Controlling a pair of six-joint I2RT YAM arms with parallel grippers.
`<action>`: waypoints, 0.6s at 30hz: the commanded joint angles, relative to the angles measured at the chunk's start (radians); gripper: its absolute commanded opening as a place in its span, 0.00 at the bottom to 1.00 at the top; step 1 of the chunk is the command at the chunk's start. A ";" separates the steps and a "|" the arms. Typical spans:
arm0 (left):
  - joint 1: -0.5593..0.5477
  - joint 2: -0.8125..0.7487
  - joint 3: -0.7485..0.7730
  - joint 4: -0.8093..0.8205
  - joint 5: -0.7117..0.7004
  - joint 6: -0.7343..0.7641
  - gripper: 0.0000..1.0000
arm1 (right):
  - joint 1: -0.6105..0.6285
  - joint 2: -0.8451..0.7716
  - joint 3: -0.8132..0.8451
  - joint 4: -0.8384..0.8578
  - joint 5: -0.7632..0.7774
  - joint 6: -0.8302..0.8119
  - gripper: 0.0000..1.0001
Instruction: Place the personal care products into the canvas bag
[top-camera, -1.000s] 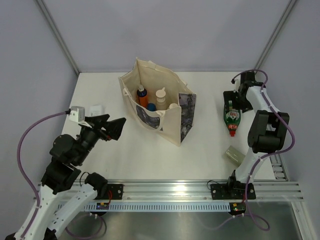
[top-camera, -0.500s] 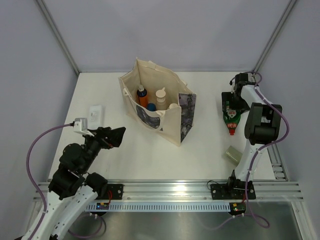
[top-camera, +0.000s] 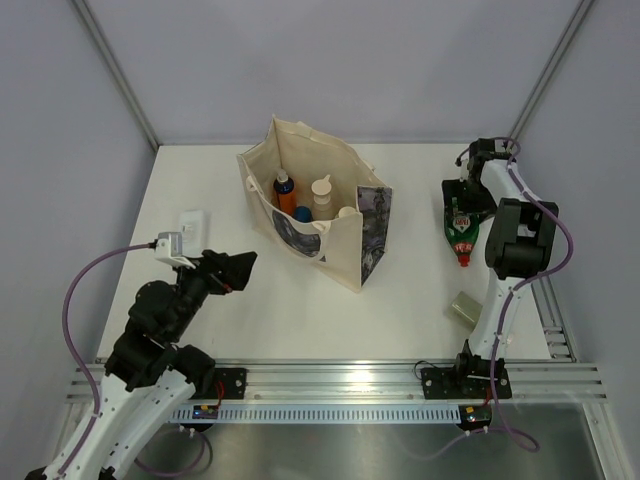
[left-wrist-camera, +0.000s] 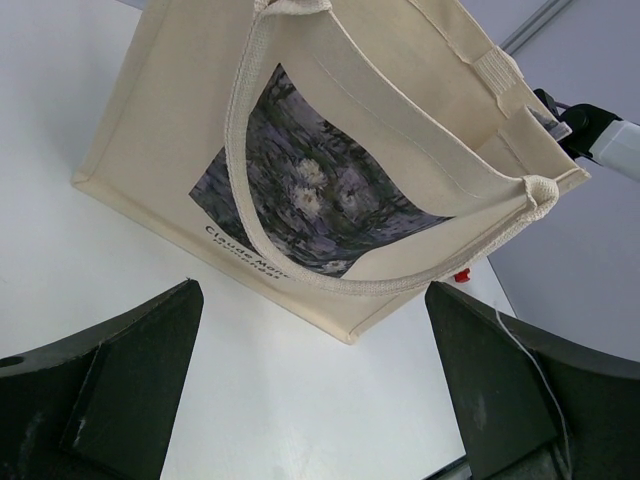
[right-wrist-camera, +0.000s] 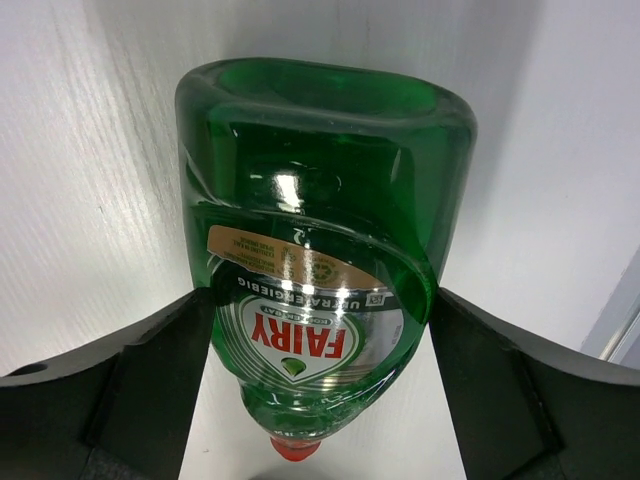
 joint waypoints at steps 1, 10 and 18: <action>-0.004 0.005 -0.009 0.081 0.009 -0.012 0.99 | 0.005 0.079 0.030 -0.109 -0.040 -0.060 0.88; -0.004 0.004 -0.026 0.087 0.010 -0.023 0.99 | 0.031 0.012 -0.079 -0.034 0.037 -0.132 0.82; -0.004 0.008 -0.026 0.088 0.013 -0.023 0.99 | 0.030 -0.019 -0.083 -0.072 -0.097 -0.155 0.99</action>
